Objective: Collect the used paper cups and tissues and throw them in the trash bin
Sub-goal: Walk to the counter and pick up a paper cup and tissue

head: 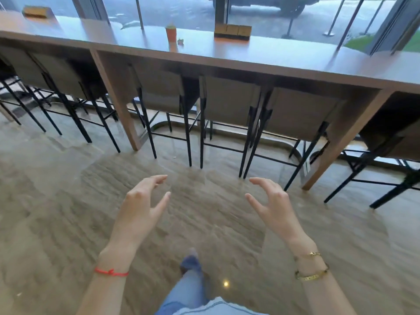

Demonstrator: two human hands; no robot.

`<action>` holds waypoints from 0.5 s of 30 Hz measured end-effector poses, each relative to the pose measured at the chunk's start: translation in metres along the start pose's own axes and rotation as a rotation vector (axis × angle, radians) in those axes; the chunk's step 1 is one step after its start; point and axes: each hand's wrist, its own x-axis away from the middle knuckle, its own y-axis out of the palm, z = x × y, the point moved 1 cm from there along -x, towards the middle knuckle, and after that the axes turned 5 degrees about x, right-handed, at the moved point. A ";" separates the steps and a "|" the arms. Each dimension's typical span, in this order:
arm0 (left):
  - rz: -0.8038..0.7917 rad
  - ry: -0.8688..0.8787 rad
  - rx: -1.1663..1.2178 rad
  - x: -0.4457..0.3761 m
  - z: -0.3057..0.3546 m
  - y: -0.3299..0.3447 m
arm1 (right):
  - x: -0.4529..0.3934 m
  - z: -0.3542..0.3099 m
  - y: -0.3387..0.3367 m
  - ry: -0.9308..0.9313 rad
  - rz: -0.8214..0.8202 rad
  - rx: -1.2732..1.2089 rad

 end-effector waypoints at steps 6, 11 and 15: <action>0.028 0.008 0.006 -0.140 -0.037 0.016 | -0.144 0.008 0.031 -0.013 -0.003 0.007; 0.043 0.024 0.008 -0.271 -0.067 0.010 | -0.280 -0.005 0.053 -0.045 0.025 -0.002; 0.074 0.059 0.011 -0.379 -0.088 0.000 | -0.388 -0.021 0.065 -0.094 0.072 -0.021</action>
